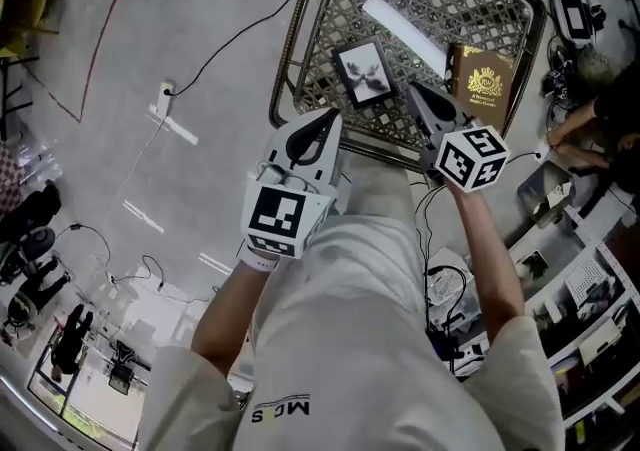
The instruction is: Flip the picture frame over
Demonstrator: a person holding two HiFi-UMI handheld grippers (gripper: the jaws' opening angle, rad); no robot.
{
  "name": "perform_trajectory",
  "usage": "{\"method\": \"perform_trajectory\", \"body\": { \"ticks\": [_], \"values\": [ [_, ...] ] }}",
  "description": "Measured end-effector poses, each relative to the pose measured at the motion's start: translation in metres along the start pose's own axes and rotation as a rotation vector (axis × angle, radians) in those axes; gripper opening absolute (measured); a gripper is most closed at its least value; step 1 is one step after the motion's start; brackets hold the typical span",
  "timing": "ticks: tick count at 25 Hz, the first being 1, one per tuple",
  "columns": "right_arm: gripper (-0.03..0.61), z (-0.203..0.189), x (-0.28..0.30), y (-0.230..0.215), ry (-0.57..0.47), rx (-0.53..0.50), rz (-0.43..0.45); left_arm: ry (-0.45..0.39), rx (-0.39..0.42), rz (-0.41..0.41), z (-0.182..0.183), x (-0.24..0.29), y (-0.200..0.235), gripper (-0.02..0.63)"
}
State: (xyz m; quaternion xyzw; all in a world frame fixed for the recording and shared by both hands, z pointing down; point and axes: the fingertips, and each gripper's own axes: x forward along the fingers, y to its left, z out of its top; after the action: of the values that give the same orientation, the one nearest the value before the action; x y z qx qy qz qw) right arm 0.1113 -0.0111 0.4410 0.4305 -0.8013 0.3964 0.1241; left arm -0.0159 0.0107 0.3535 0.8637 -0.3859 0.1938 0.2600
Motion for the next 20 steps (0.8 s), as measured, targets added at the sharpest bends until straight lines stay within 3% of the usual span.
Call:
{"method": "perform_trajectory", "body": {
  "ticks": [6,20],
  "values": [
    [0.017,0.015,-0.041,0.031,-0.024,-0.18,-0.088,-0.048,0.02,-0.012,0.019,-0.02,-0.01,0.025],
    [0.017,0.06,-0.134,0.089,-0.188,-0.322,-0.169,-0.132,0.043,0.012,0.049,-0.064,-0.032,0.025]
  ]
}}
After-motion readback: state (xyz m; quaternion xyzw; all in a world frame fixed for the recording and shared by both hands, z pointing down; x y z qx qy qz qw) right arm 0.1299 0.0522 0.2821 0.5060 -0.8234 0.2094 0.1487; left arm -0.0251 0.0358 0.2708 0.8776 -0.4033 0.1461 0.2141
